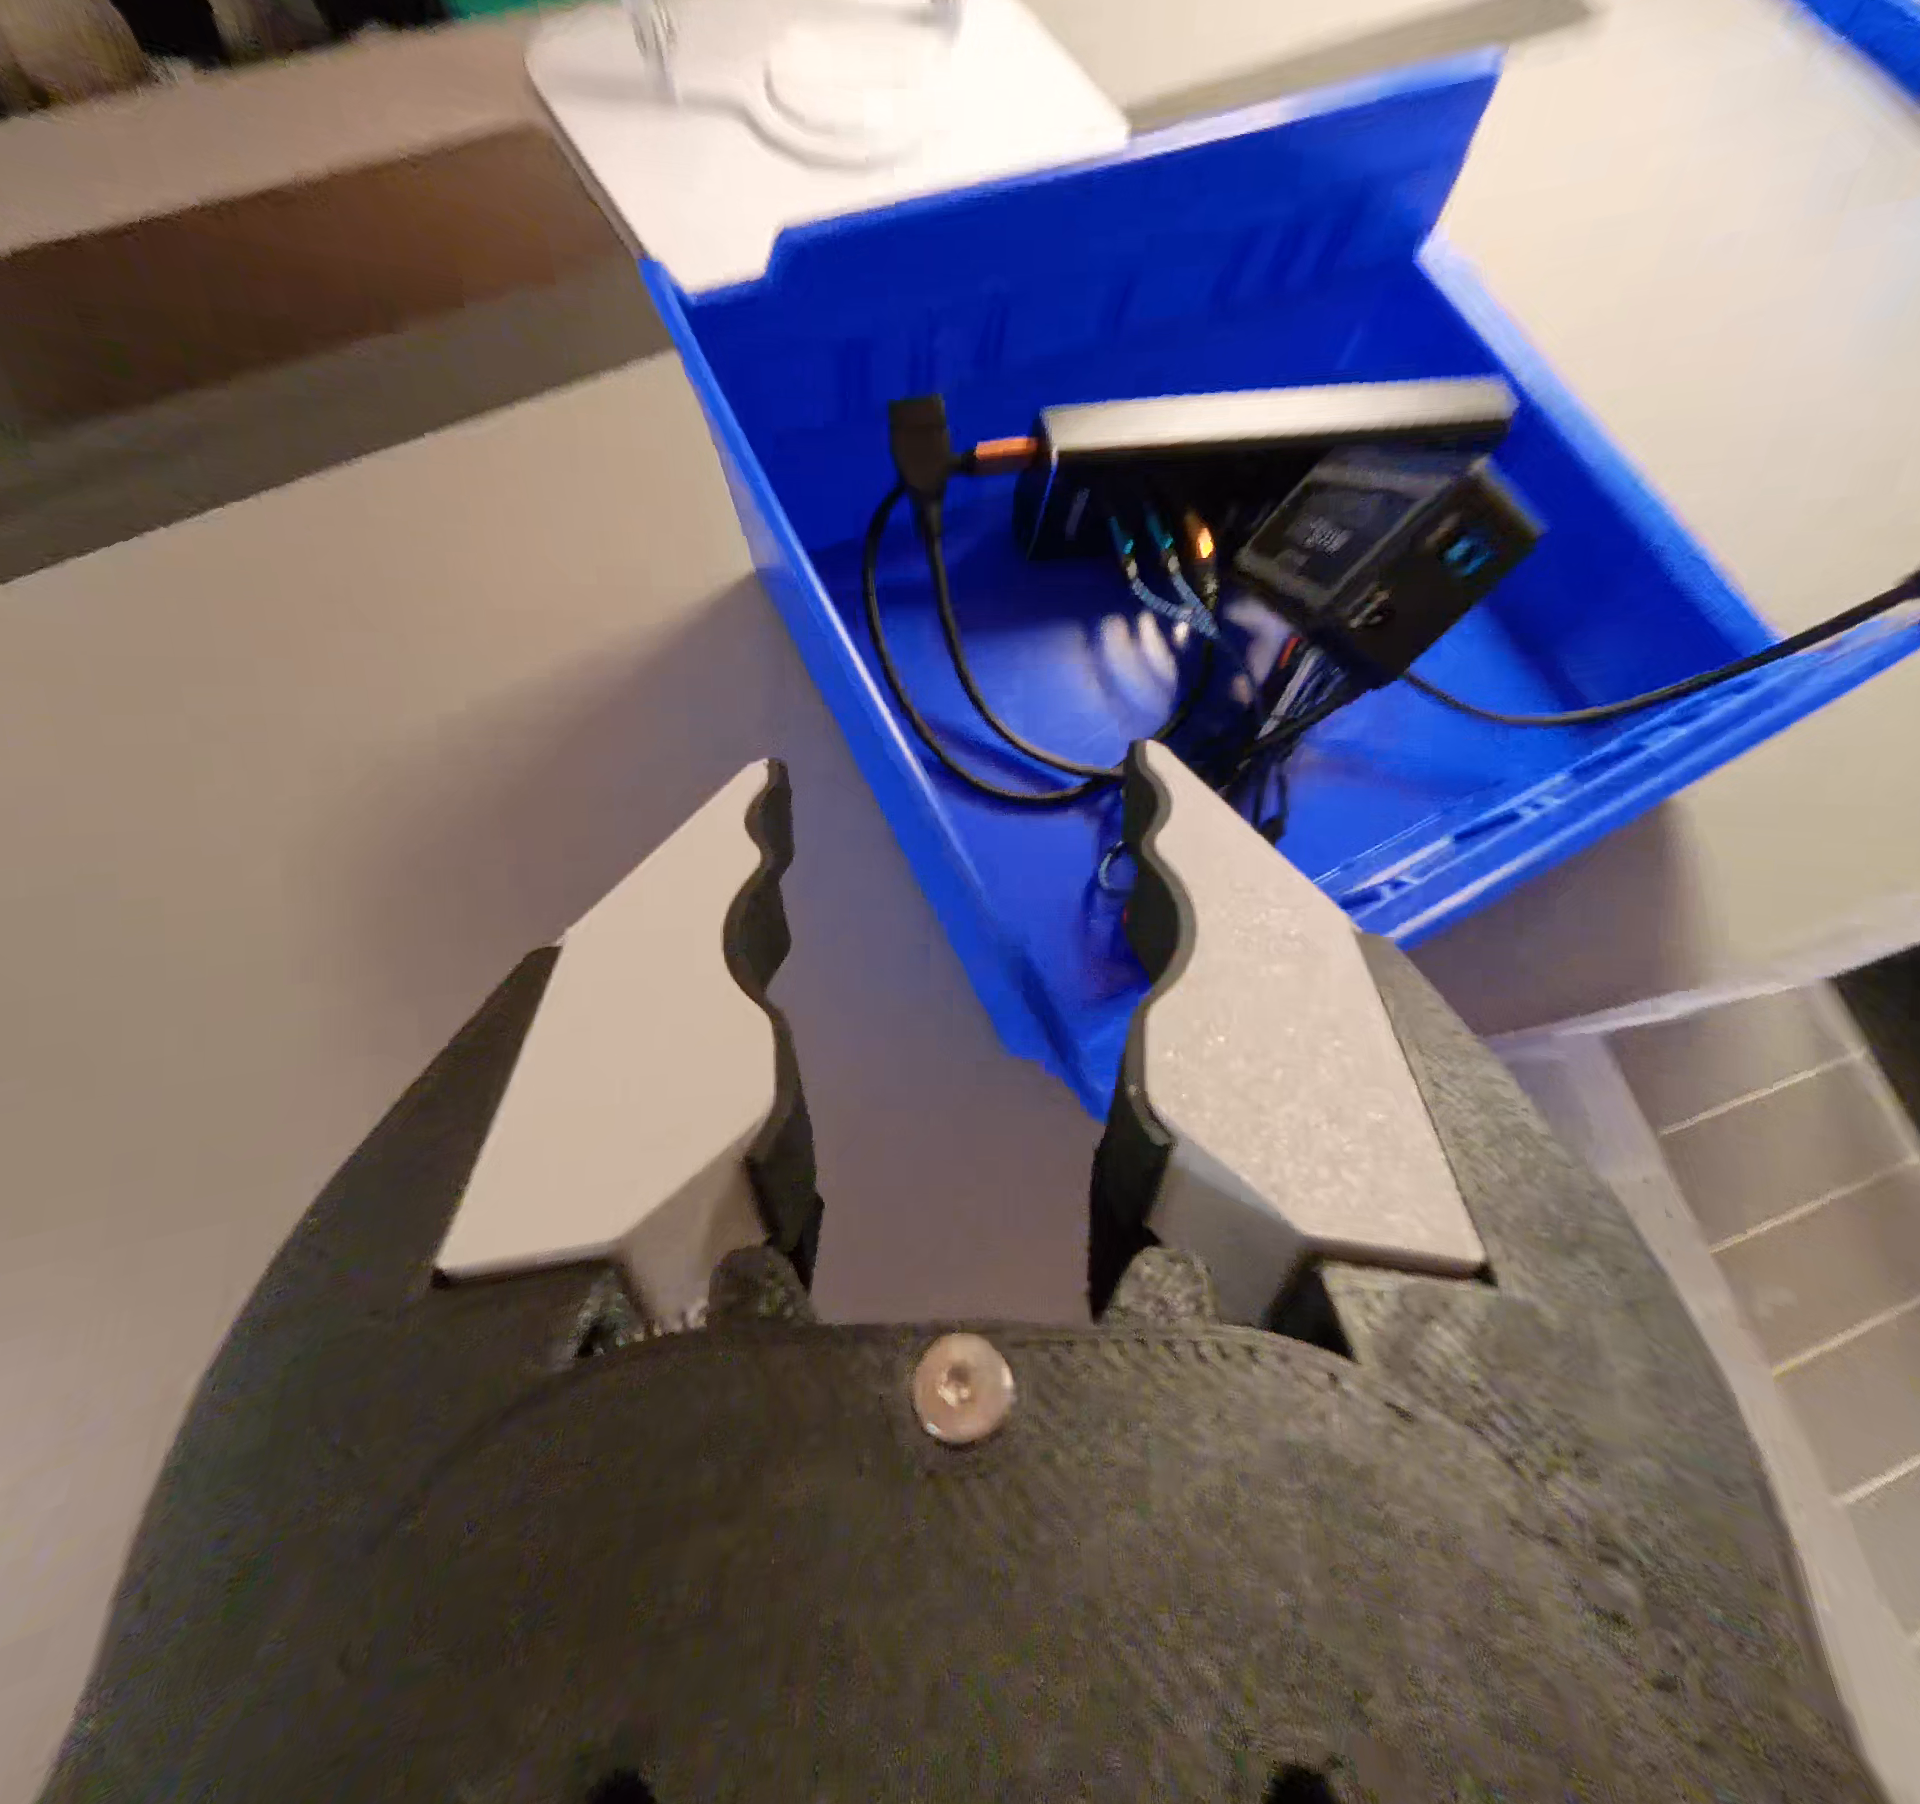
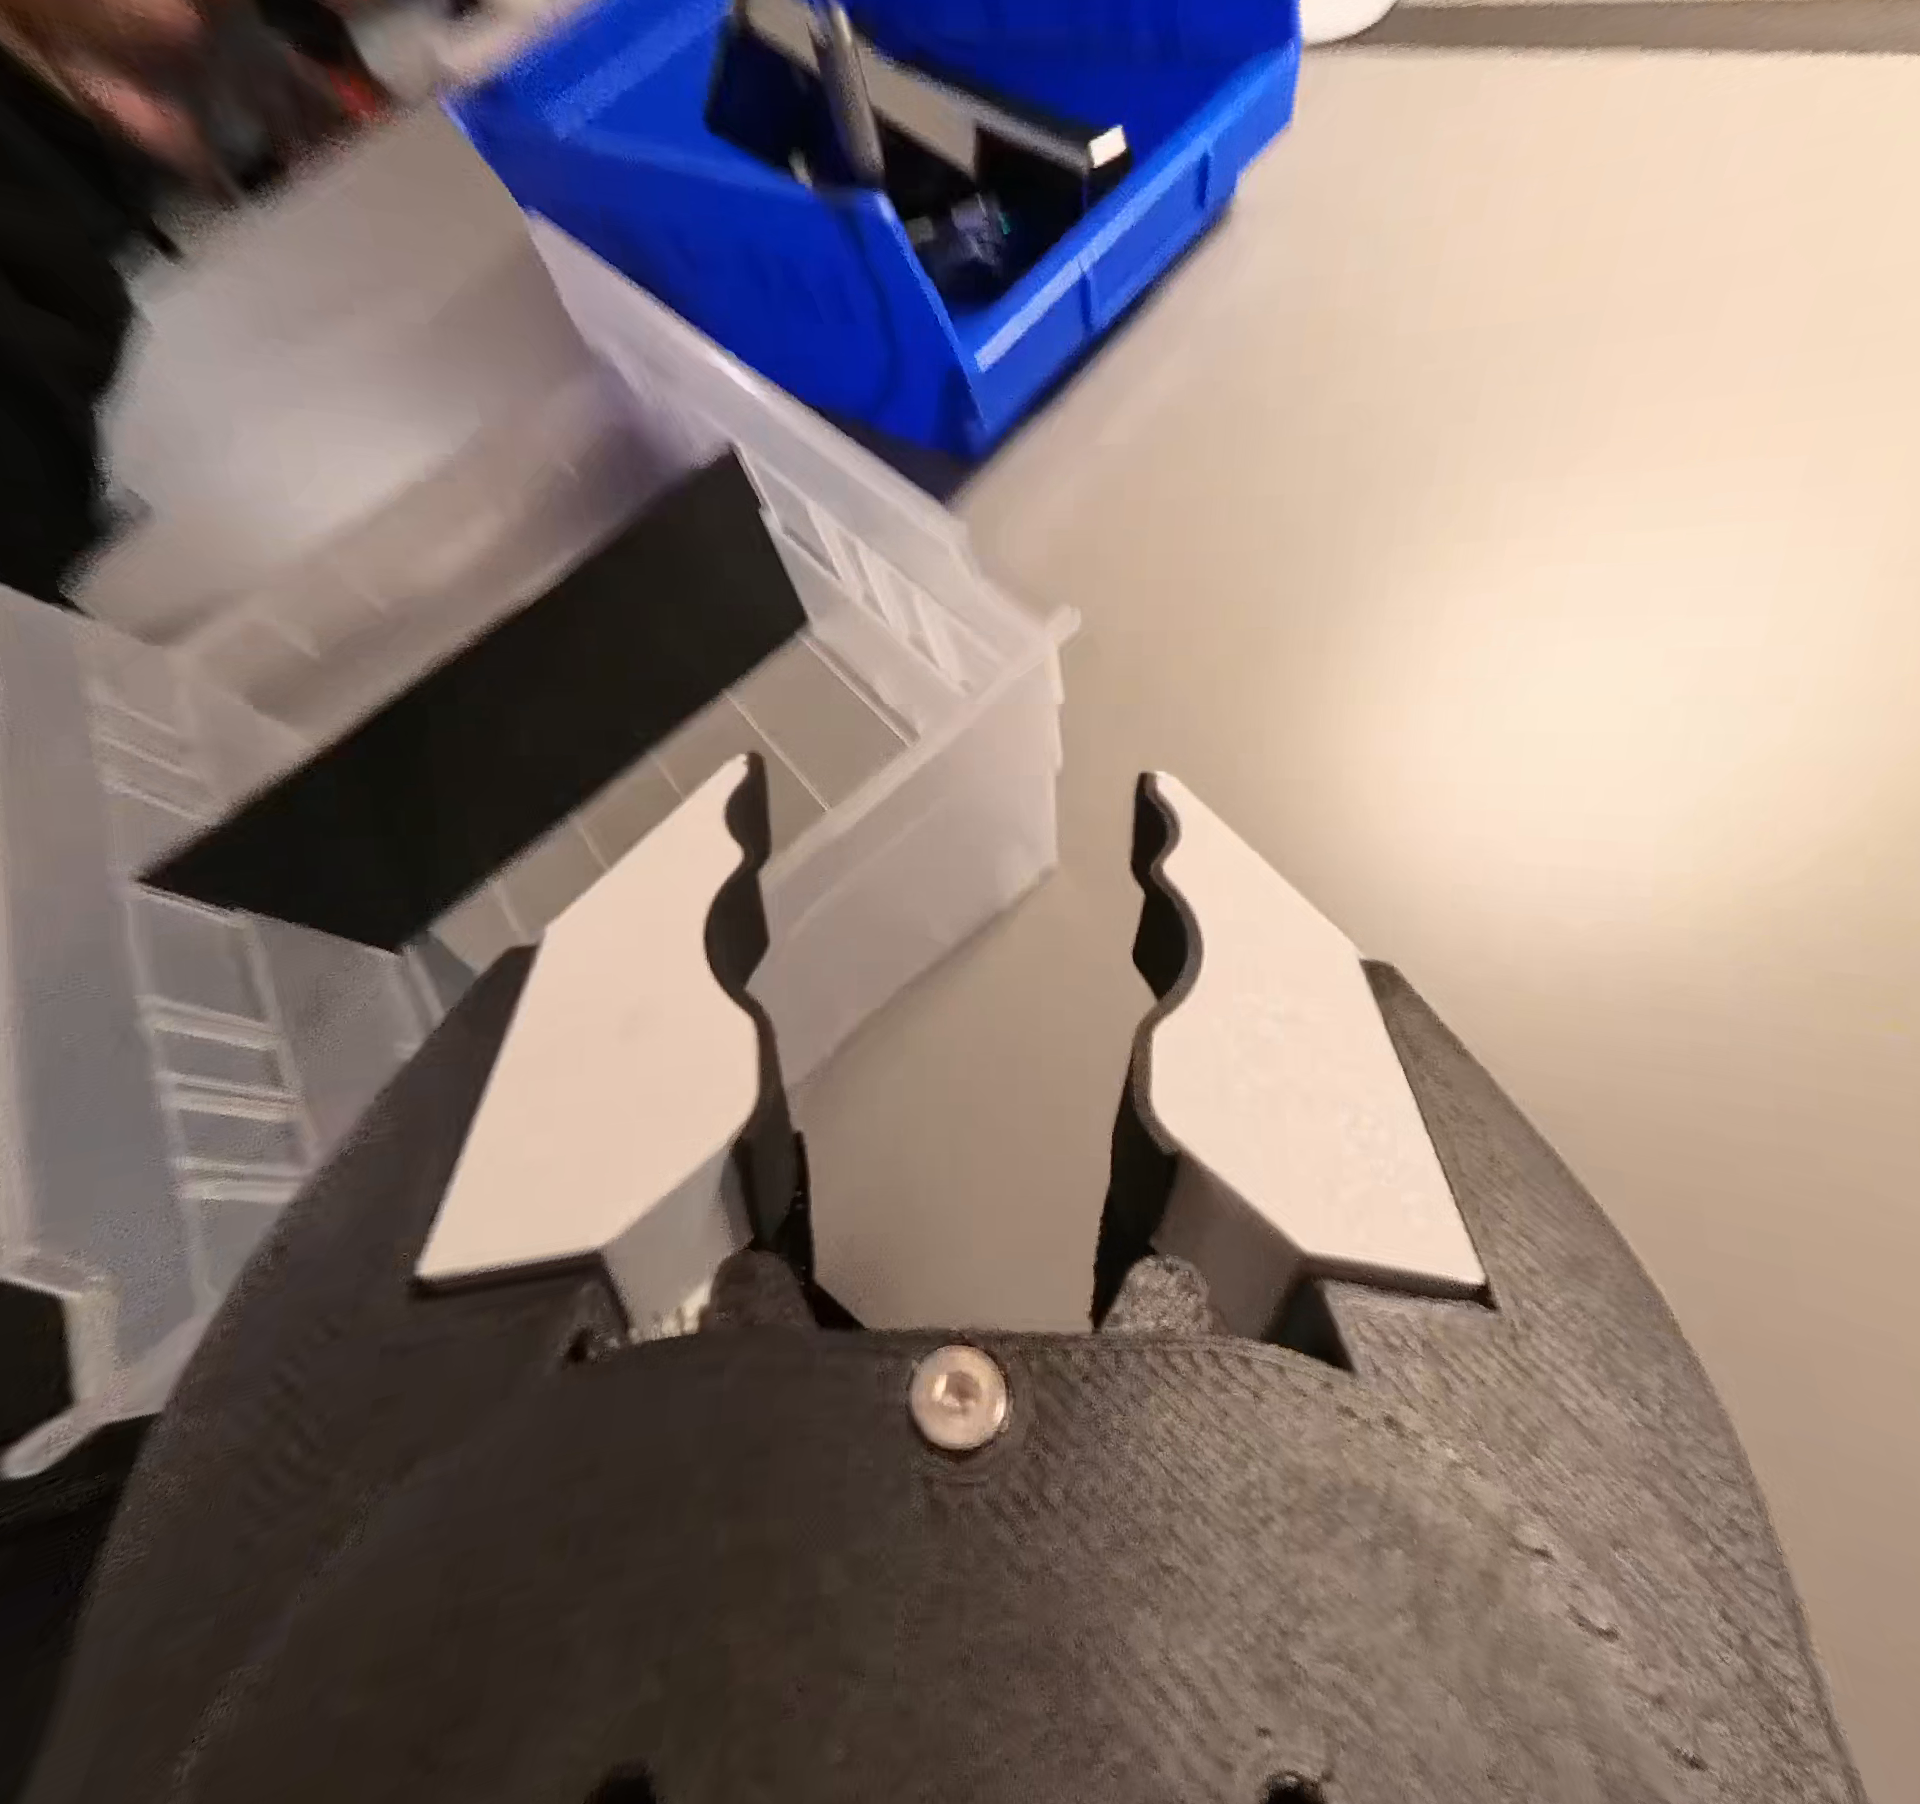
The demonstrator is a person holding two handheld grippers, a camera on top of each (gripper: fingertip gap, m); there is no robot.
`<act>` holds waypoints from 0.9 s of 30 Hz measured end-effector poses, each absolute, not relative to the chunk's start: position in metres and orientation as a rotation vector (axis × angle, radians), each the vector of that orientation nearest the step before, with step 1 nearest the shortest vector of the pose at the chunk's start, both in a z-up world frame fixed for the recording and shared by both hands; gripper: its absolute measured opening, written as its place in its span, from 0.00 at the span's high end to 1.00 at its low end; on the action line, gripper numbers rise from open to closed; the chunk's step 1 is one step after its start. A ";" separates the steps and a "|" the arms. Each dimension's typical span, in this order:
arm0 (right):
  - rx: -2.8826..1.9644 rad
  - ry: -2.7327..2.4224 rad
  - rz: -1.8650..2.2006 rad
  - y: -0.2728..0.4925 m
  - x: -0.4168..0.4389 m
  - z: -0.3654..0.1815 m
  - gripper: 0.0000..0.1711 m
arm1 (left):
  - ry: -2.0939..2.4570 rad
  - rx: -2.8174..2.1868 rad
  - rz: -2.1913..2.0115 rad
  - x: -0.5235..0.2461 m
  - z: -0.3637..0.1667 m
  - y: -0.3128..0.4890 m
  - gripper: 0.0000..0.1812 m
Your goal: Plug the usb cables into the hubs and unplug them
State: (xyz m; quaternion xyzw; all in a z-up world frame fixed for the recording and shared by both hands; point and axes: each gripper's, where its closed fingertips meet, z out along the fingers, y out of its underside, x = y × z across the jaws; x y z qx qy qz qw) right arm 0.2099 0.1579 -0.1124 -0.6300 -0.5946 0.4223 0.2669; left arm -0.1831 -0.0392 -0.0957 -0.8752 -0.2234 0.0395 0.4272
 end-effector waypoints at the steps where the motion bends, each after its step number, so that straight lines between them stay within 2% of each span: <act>1: -1.694 -1.647 1.114 0.155 0.210 -0.115 0.61 | -0.533 -2.249 0.116 -0.185 -0.104 -0.037 0.67; 2: -1.677 -1.677 1.143 0.150 0.210 -0.113 0.70 | -0.500 -2.263 0.074 -0.182 -0.105 -0.032 0.71; 4: -1.623 -1.759 1.133 0.146 0.209 -0.112 0.77 | -0.498 -2.295 0.165 -0.197 -0.106 -0.037 0.94; 10: -1.497 -1.912 0.820 0.190 0.197 -0.112 0.89 | -0.395 -2.298 0.172 -0.205 -0.108 -0.059 0.95; 16: -1.399 -2.065 0.341 0.276 0.182 -0.114 0.92 | -0.242 -2.446 0.366 -0.228 -0.109 -0.133 0.94; 21: -1.344 -2.095 0.126 0.340 0.161 -0.111 0.91 | -0.294 -2.574 0.567 -0.270 -0.108 -0.227 0.93; 23: -1.355 -1.997 0.013 0.365 0.154 -0.102 0.87 | -0.323 -2.623 0.842 -0.292 -0.098 -0.271 0.86; 25: -1.358 -1.907 -0.017 0.372 0.151 -0.088 0.85 | -0.407 -2.592 1.099 -0.298 -0.074 -0.301 0.84; 27: -1.337 -1.897 0.121 0.344 0.144 -0.076 0.83 | -0.406 -2.489 1.051 -0.272 -0.054 -0.285 0.79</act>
